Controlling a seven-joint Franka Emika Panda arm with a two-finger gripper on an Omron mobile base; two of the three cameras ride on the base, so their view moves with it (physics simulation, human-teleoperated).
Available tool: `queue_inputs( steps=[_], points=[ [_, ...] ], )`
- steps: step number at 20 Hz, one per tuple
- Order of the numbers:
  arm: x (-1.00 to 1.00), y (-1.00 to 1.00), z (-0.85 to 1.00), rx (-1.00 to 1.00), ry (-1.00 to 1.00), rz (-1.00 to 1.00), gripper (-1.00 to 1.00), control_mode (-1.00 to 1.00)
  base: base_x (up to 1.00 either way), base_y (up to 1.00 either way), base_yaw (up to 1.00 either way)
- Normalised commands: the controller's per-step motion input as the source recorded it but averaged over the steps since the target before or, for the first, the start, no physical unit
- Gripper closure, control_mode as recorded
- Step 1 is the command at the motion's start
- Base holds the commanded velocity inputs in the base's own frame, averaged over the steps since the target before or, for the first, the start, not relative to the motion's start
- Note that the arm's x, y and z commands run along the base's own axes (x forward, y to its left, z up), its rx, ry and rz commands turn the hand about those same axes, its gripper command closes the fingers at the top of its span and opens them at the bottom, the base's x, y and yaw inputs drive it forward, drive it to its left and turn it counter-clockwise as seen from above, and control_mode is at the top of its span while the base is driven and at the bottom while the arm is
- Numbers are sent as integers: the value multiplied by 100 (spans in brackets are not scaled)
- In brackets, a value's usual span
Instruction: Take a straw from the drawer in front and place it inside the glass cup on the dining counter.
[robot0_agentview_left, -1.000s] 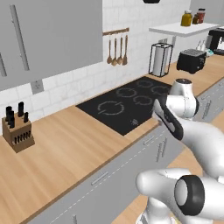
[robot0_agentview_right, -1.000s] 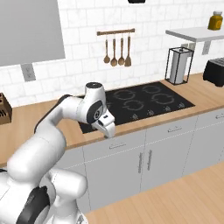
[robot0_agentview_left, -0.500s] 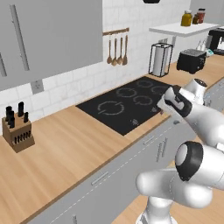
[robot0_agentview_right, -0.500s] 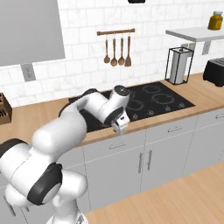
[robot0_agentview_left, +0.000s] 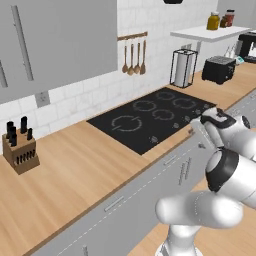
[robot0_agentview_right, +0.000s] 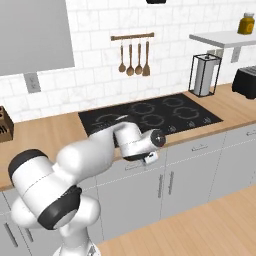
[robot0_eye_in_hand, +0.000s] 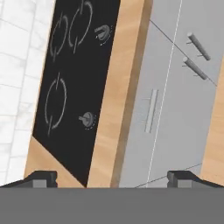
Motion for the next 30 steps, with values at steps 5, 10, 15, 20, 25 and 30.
queue_inputs(
  steps=[5, 10, 15, 20, 25, 30],
  points=[
    [5, 0, -84, 0, -25, 0, -100, -100, 0, 0, 0],
    [37, 0, -20, 6, -13, 0, -100, -100, 0, 0, 0],
    [15, -10, -4, 5, -8, 0, -100, -100, 0, 0, 0],
    [-4, -7, -11, 0, 4, 0, -100, -100, 0, 0, 0],
    [0, -19, -1, 5, 21, 0, -100, -100, 0, 0, 0],
    [-12, -40, -4, 14, 18, 3, -100, -100, 0, 0, 0]
  ],
)
